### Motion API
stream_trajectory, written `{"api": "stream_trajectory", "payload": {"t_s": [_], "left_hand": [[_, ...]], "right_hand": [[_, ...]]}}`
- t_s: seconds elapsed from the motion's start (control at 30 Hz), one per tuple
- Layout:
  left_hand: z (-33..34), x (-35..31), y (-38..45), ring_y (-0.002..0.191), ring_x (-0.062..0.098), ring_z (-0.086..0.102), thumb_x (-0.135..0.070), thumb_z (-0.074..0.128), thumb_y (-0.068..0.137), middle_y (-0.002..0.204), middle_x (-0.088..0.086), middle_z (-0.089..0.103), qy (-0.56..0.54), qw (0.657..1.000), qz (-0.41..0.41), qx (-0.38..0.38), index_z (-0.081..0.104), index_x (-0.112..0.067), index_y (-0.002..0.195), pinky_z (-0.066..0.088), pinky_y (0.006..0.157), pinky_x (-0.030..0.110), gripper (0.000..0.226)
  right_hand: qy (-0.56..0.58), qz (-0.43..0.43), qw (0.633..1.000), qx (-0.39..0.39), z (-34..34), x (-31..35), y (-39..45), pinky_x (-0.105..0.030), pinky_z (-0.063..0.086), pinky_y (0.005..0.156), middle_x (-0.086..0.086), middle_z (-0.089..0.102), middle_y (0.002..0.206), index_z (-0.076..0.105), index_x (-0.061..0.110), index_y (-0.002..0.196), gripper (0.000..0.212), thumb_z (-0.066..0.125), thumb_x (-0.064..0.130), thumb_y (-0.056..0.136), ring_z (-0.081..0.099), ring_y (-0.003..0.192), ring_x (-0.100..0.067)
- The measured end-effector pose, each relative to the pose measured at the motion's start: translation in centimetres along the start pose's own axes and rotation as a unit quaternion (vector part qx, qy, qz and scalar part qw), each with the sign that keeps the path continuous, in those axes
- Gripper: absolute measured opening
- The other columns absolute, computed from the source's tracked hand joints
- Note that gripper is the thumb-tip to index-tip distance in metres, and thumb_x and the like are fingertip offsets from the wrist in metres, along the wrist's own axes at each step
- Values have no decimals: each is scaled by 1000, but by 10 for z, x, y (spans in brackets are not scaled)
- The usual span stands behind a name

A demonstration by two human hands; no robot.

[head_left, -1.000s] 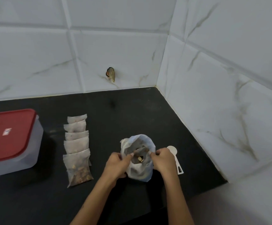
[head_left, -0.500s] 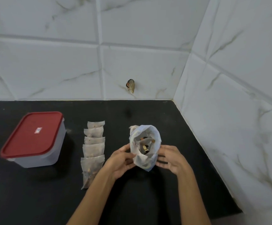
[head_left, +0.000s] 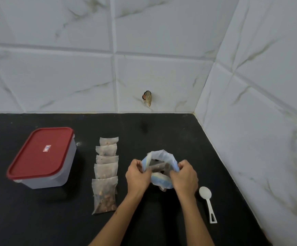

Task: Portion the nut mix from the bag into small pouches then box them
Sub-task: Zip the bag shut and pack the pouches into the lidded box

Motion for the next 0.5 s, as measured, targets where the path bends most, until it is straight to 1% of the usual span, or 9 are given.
{"api": "stream_trajectory", "payload": {"t_s": [0.03, 0.07, 0.1, 0.13, 0.2, 0.27, 0.33, 0.4, 0.5], "left_hand": [[2, 0, -1, 63, 12, 56, -10, 70, 80, 74, 4, 59, -16, 1000, -5, 7, 52, -9, 80, 51, 57, 13, 18], [5, 2, -3, 70, 16, 64, -16, 70, 83, 81, 8, 64, -52, 998, -29, 23, 54, -9, 84, 57, 64, 23, 18], [8, 4, -7, 76, 20, 68, -24, 70, 85, 86, 10, 68, -97, 992, -68, 45, 56, -10, 89, 60, 66, 33, 20], [12, 5, -11, 80, 23, 70, -32, 69, 86, 89, 12, 69, -141, 982, -108, 68, 57, -11, 93, 60, 64, 37, 25], [20, 5, -17, 83, 25, 70, -33, 66, 88, 93, 13, 70, -218, 953, -173, 117, 59, -11, 98, 58, 58, 34, 25], [24, -1, -21, 86, 25, 70, -19, 63, 91, 99, 14, 69, -275, 924, -211, 162, 60, -8, 105, 56, 56, 31, 18], [23, -4, -20, 85, 25, 70, -5, 62, 89, 100, 16, 69, -275, 921, -210, 177, 61, -4, 108, 57, 57, 29, 20], [17, -4, -16, 87, 26, 70, 1, 66, 85, 104, 18, 69, -263, 927, -210, 164, 60, -2, 110, 57, 57, 29, 26], [13, -1, -8, 87, 27, 70, 2, 70, 80, 102, 18, 69, -230, 943, -200, 136, 60, -2, 103, 59, 61, 32, 25]], "right_hand": [[15, 6, 1000, 13, 4, 0, -1, -28, 47, 64, 2, 56, 79, 54, 15, 84, 15, 67, 14, 79, 57, 73, -14], [42, 31, 998, 44, 9, -3, 0, -29, 48, 65, 2, 57, 80, 54, 15, 86, 16, 68, 15, 78, 57, 74, -13], [74, 69, 991, 85, 15, -7, 0, -29, 48, 65, 1, 58, 82, 55, 15, 89, 19, 69, 17, 77, 58, 75, -13], [110, 107, 979, 131, 22, -11, -1, -28, 49, 63, 0, 60, 85, 56, 15, 92, 22, 70, 18, 76, 59, 77, -14], [178, 170, 945, 216, 34, -14, -6, -30, 53, 66, -6, 65, 92, 60, 12, 99, 25, 70, 19, 78, 63, 83, -17], [230, 206, 914, 265, 39, -14, -10, -33, 55, 69, -12, 67, 99, 63, 8, 104, 24, 66, 16, 82, 66, 89, -23], [290, 216, 886, 291, 37, -13, -13, -34, 56, 69, -15, 70, 99, 66, 5, 103, 20, 63, 12, 84, 68, 89, -26], [337, 200, 869, 303, 32, -8, -17, -35, 58, 69, -17, 72, 95, 67, 2, 102, 18, 59, 2, 86, 70, 86, -27], [314, 168, 897, 261, 26, -5, -17, -31, 59, 64, -13, 71, 86, 65, 6, 92, 20, 63, -10, 80, 71, 77, -23]]}}
Point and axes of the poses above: each hand's wrist, its own y-axis towards the middle knuckle, its own z-axis out of the palm, x = y × z, the point moved 8 cm from there along y, towards the middle knuckle
